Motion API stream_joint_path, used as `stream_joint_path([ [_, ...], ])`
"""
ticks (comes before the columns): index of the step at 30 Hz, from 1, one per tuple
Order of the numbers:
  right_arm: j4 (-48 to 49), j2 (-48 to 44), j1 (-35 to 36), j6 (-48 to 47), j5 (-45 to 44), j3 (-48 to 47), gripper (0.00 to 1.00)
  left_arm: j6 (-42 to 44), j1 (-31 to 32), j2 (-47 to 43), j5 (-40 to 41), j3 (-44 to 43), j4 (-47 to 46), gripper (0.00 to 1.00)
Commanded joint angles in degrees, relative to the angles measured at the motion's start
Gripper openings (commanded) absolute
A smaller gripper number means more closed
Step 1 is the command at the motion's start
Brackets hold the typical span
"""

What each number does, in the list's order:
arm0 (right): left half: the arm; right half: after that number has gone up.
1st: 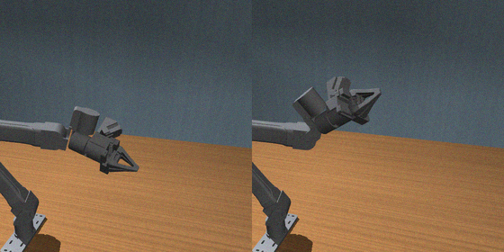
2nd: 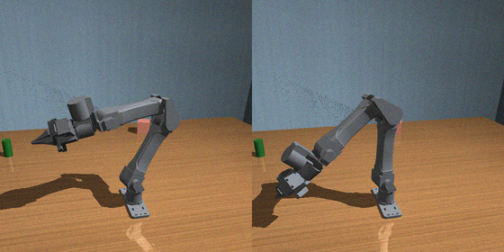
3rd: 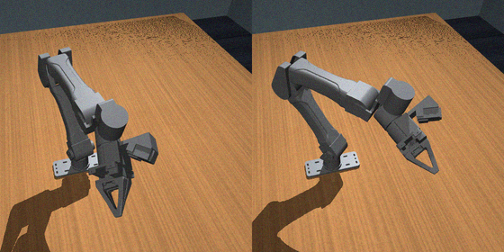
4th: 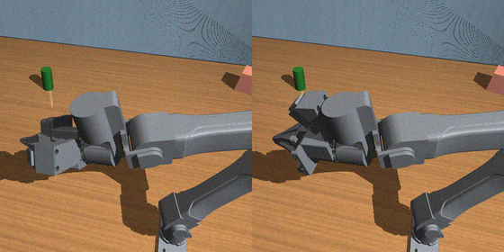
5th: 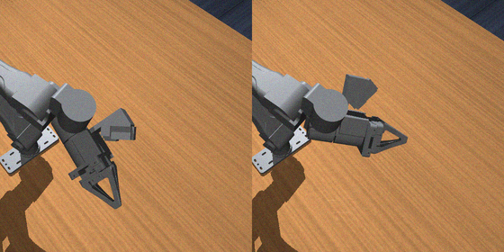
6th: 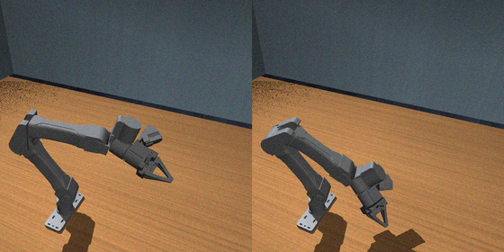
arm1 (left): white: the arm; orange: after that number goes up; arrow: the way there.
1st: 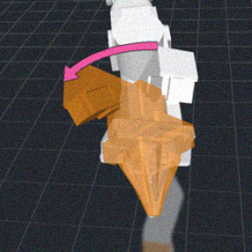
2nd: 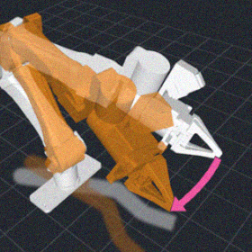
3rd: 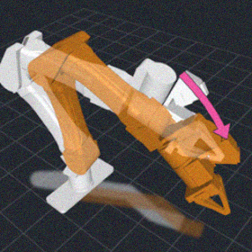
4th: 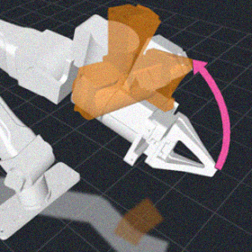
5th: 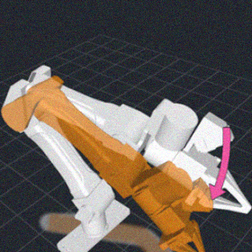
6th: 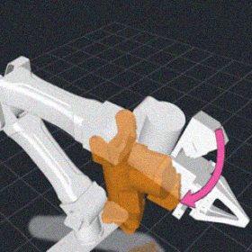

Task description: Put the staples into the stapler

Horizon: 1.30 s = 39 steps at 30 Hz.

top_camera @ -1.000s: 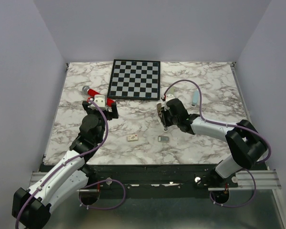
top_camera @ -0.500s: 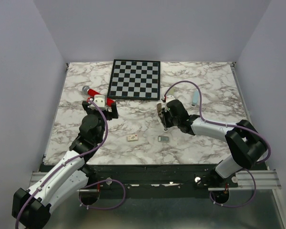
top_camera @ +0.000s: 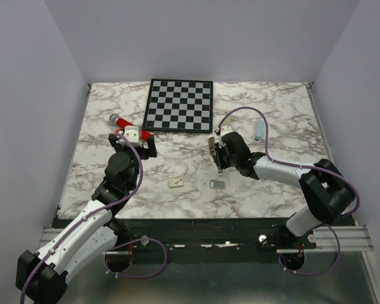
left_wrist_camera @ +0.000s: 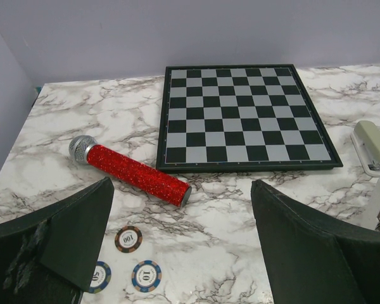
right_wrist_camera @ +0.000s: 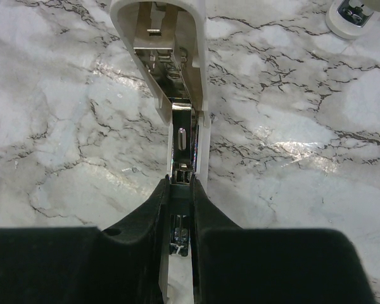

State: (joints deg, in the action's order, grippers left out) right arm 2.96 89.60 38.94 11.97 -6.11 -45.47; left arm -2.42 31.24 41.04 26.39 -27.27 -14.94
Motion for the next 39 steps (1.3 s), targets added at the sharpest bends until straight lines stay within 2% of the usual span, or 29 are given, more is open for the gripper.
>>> stream_joint_path([
  [1,1.6,0.6,-0.3,0.5,0.1,-0.4,0.08,-0.2,0.0,-0.8,0.0,0.6,-1.0,0.97],
  [21,2.3,1.5,-0.2,1.7,0.0,1.2,0.08,-0.2,0.0,-0.9,-0.1,0.7,-1.0,0.97],
  [39,3.2,-1.9,-0.3,0.4,-1.2,1.5,0.07,-0.3,0.0,-0.9,-0.3,0.7,-1.1,0.97],
])
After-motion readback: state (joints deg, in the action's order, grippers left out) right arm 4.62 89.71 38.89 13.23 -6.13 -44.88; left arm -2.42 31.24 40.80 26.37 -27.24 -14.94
